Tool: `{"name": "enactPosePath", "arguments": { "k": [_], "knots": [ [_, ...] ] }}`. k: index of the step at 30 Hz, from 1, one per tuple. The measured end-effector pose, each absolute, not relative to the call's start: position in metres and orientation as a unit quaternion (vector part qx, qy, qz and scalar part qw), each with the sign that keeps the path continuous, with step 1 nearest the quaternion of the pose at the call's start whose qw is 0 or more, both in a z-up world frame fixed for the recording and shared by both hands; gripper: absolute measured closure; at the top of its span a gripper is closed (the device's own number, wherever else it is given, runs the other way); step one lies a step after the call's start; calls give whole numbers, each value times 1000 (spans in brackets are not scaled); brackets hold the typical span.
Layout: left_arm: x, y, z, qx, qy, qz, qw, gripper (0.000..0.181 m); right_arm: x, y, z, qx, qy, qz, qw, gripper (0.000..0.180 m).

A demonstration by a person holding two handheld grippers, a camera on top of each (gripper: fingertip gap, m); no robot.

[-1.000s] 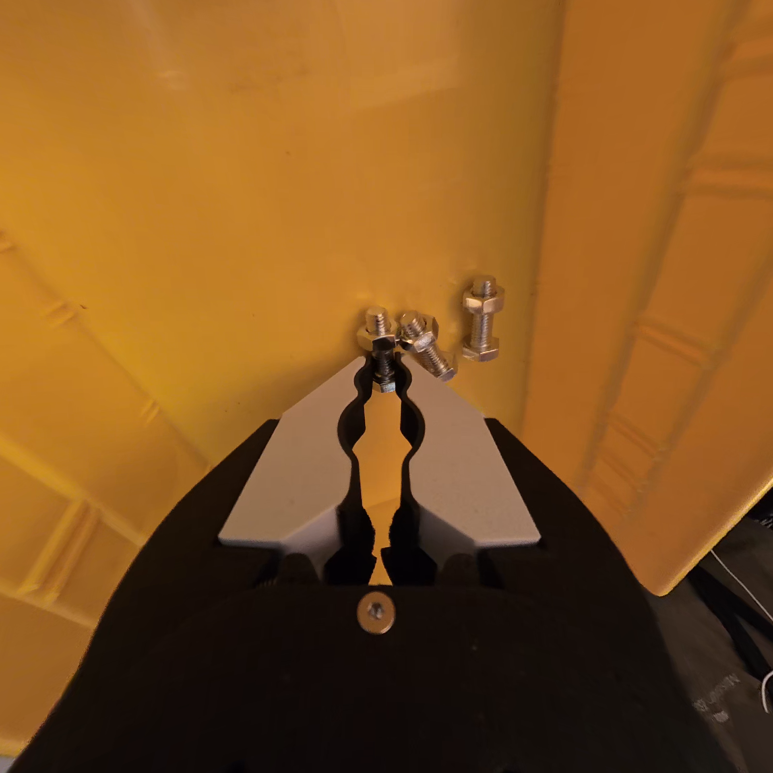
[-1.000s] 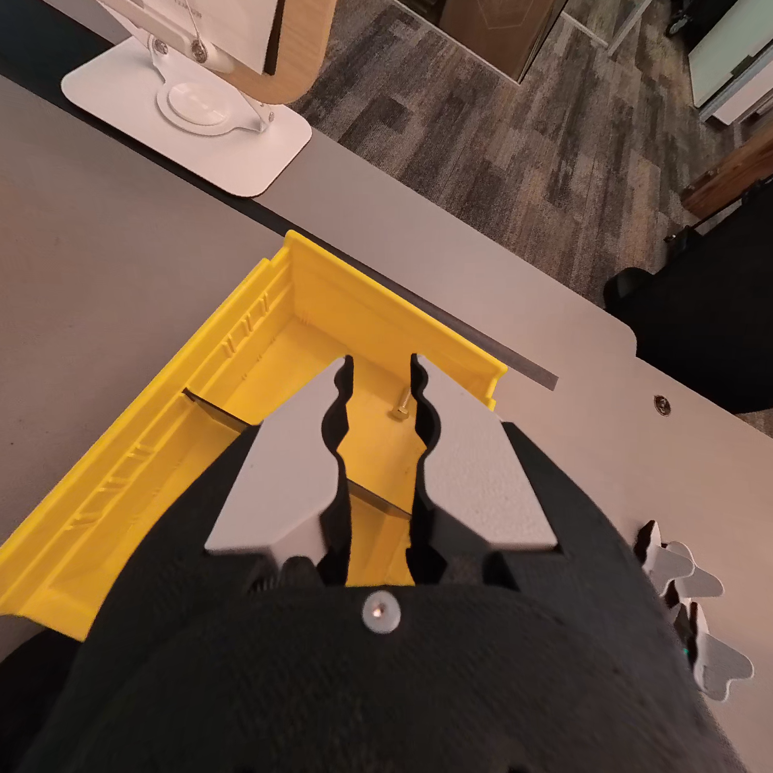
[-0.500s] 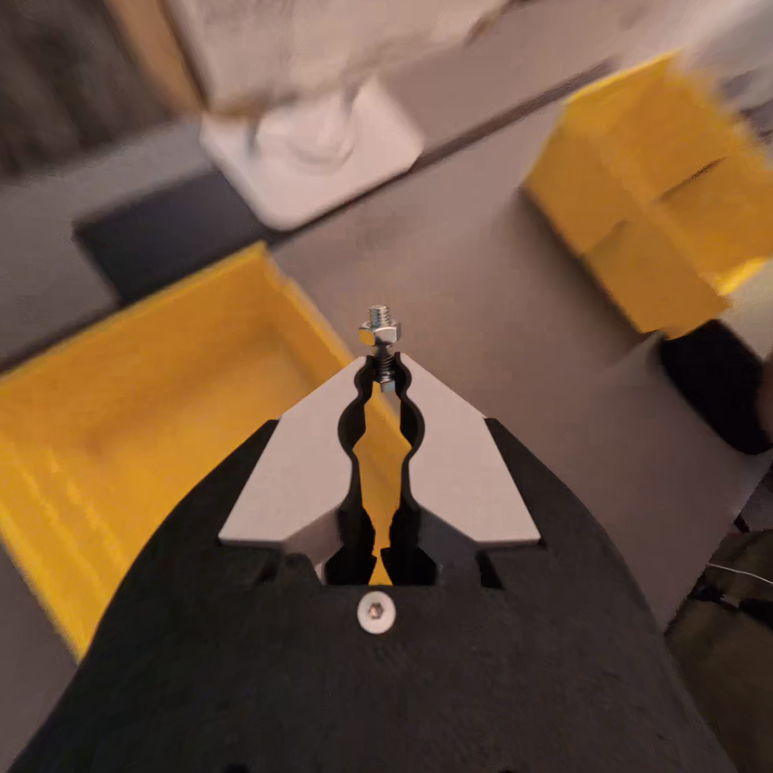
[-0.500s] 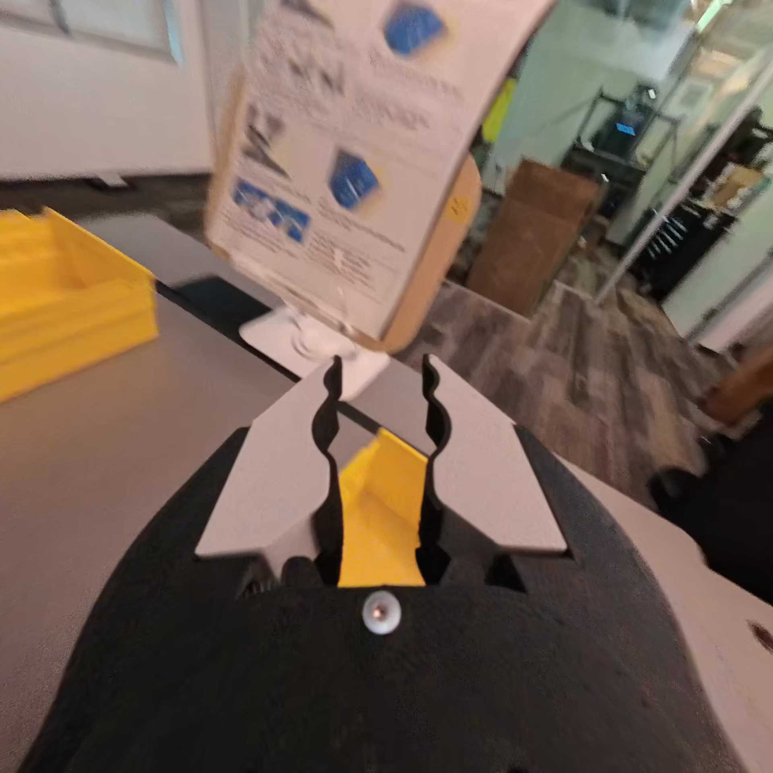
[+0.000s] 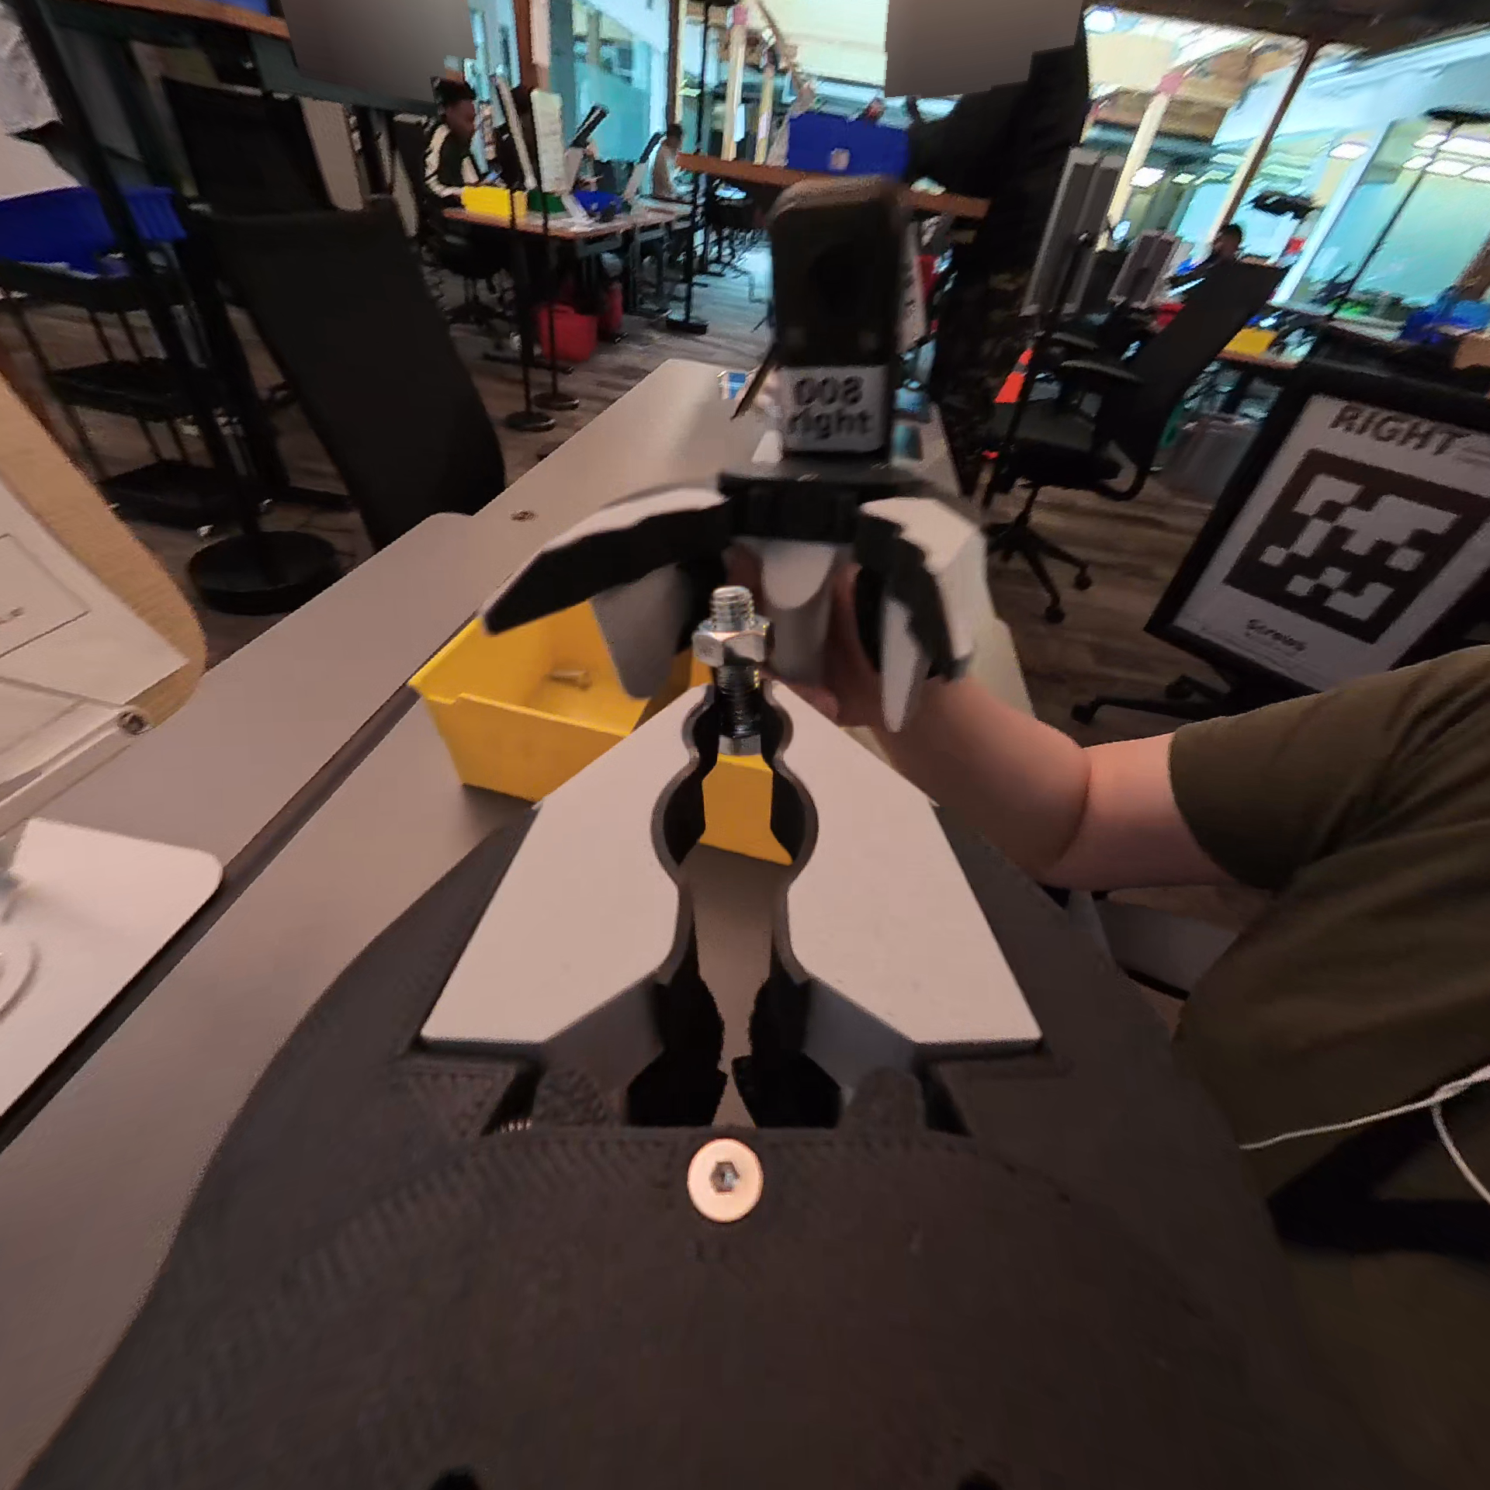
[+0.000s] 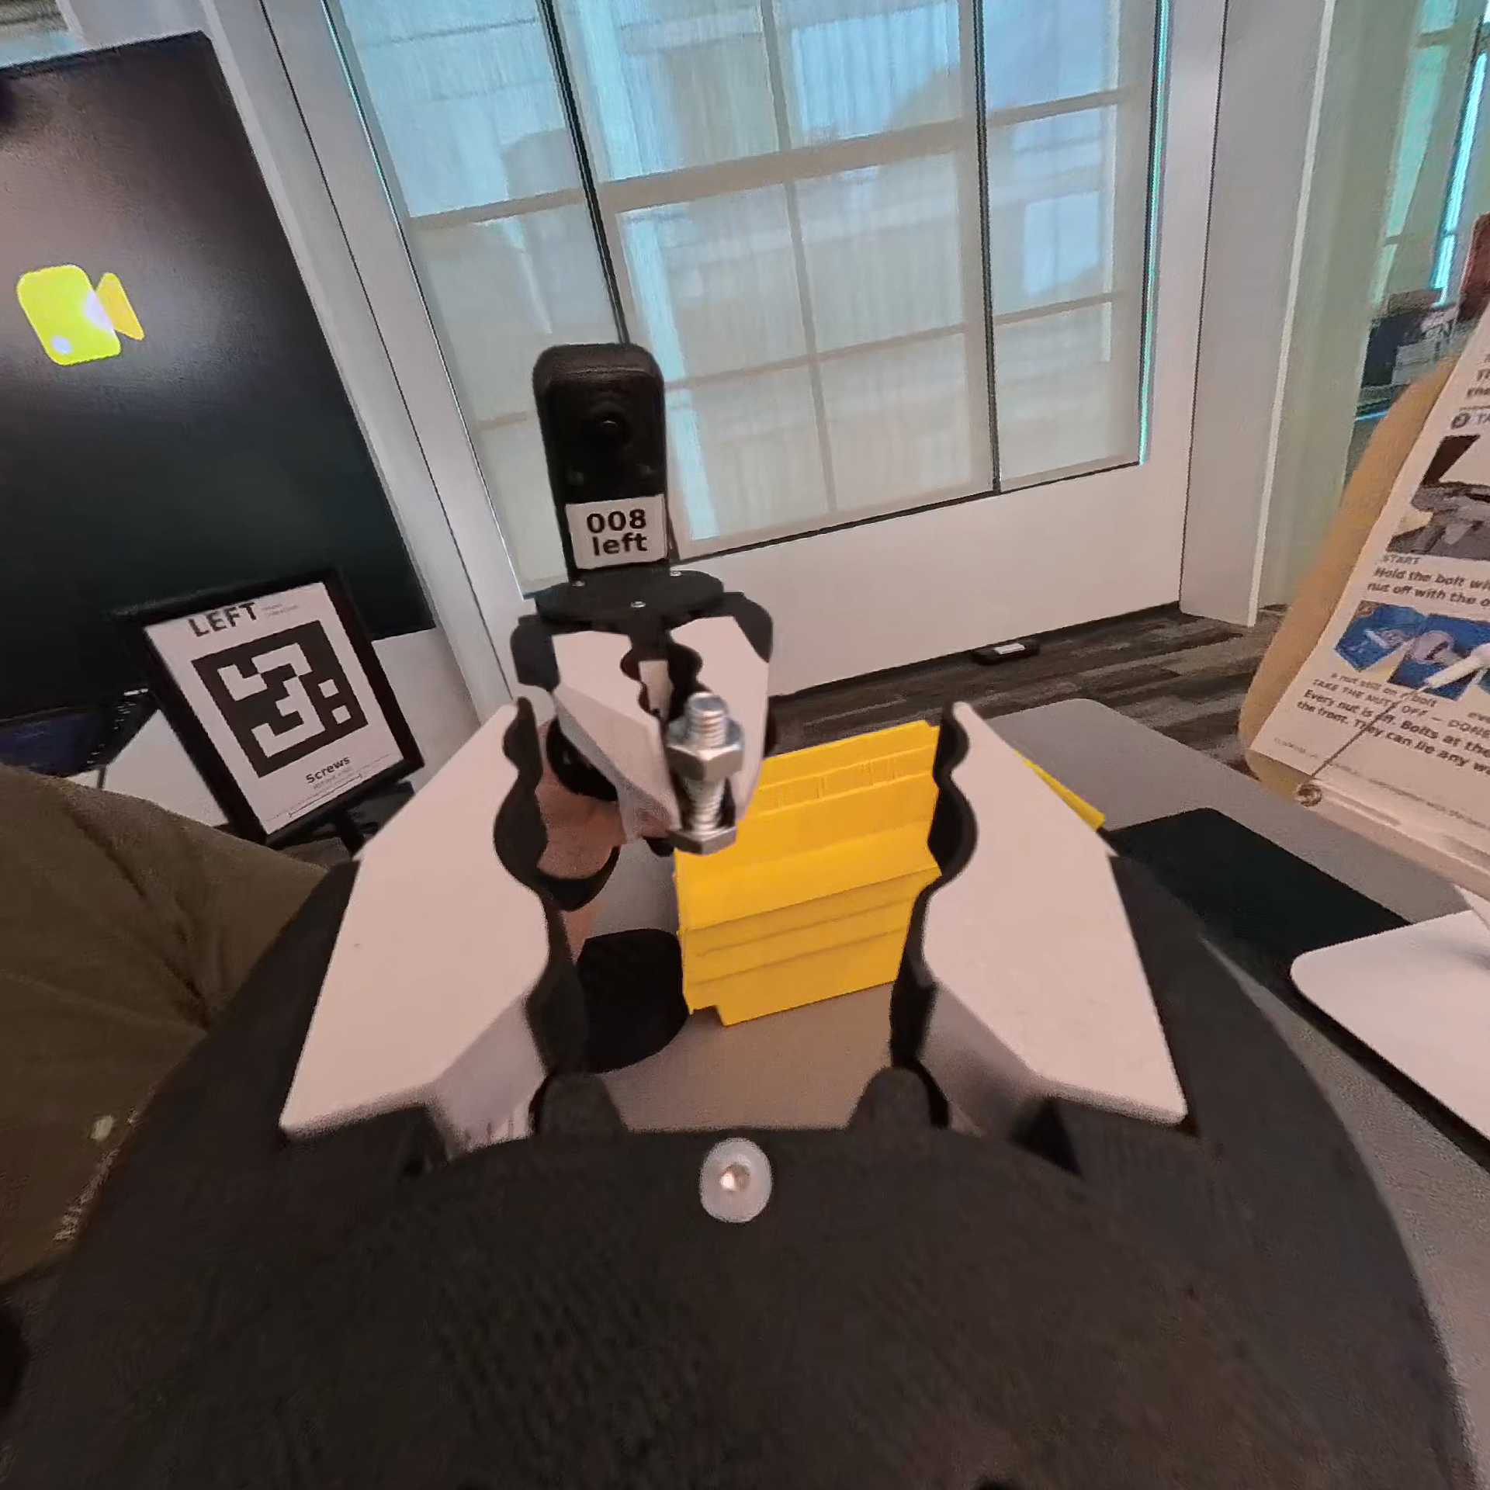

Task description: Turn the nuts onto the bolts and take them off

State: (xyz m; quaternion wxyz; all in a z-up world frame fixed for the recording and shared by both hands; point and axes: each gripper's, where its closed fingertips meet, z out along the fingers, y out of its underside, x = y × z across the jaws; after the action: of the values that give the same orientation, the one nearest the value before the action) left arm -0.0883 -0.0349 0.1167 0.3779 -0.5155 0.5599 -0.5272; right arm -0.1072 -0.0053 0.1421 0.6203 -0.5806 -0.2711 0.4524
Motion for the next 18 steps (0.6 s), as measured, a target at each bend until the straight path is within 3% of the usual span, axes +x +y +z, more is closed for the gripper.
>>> {"name": "enactPosePath", "arguments": {
  "k": [6, 8, 10, 18],
  "knots": [
    [-95, -61, 138, -444, 567, -589, 367, 173, -97, -10, 144, -552, -259, 519, 599, 82],
    [-103, -69, 148, -421, 563, -619, 350, 173, -73, 1, 139, -565, -228, 510, 607, 99],
    [-111, -74, 158, -404, 552, -651, 329, 173, -55, 5, 141, -564, -210, 505, 618, 97],
    [-101, -74, 144, -423, 569, -627, 323, 173, -113, -40, 160, -528, -302, 502, 614, 94]
  ]
}}
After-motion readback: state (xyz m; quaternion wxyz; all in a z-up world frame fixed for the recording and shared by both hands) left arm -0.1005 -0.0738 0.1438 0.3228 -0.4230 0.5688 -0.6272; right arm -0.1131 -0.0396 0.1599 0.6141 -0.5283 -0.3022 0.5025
